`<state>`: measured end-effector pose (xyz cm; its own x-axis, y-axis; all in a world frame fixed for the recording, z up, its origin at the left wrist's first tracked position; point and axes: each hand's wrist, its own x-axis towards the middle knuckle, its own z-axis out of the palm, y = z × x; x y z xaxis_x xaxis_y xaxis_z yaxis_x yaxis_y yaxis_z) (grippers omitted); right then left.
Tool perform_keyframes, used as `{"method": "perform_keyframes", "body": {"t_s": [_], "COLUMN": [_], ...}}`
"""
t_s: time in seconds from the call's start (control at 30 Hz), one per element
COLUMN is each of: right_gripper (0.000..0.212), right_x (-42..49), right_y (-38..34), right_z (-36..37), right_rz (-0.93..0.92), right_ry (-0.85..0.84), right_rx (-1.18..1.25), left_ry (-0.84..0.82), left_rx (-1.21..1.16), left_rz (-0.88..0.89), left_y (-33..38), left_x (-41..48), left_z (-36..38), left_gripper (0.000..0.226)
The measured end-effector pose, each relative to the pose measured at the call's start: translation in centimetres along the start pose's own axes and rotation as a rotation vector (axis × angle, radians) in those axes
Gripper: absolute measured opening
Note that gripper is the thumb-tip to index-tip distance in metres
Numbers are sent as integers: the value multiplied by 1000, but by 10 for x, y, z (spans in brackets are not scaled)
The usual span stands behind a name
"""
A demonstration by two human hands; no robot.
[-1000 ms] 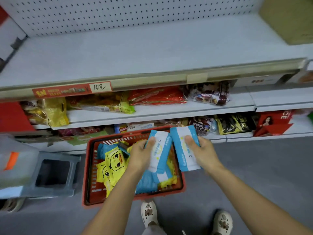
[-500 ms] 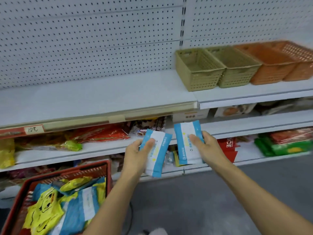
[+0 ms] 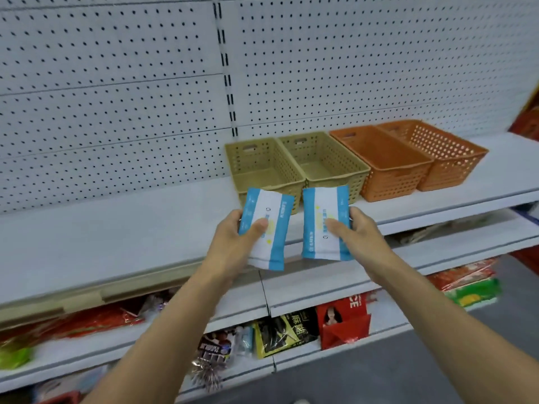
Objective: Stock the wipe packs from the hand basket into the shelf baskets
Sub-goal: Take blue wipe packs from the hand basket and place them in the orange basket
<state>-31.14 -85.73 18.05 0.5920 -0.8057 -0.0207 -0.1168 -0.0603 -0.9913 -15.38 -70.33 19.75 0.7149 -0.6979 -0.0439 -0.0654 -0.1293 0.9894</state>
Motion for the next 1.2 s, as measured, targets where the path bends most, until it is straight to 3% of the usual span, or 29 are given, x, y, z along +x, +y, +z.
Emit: {"method": "perform_keyframes", "body": {"t_s": [0.33, 0.53, 0.67, 0.83, 0.93, 1.1, 1.2], "right_gripper": [16, 21, 15, 10, 18, 49, 46], "right_x": [157, 247, 324, 401, 422, 440, 443], "right_y": [-29, -36, -27, -9, 11, 35, 48], "right_z": [-103, -169, -204, -208, -192, -181, -180], "right_rz": [-71, -84, -146, -189, -196, -407, -349], "right_ry": [0, 91, 63, -263, -405, -401, -539], "right_rx": [-9, -55, -402, -1044, -1134, -1397, -1427], "left_ry": [-27, 82, 173, 263, 314, 355, 350], "left_rx": [-118, -154, -164, -202, -196, -141, -133], "left_rz": [-20, -11, -48, -92, -109, -127, -127], "left_y": [51, 64, 68, 67, 64, 58, 59], "left_x": [130, 176, 197, 224, 236, 247, 254], "left_z": [103, 147, 176, 218, 234, 240, 240], "left_gripper": [23, 34, 34, 33, 35, 32, 31]}}
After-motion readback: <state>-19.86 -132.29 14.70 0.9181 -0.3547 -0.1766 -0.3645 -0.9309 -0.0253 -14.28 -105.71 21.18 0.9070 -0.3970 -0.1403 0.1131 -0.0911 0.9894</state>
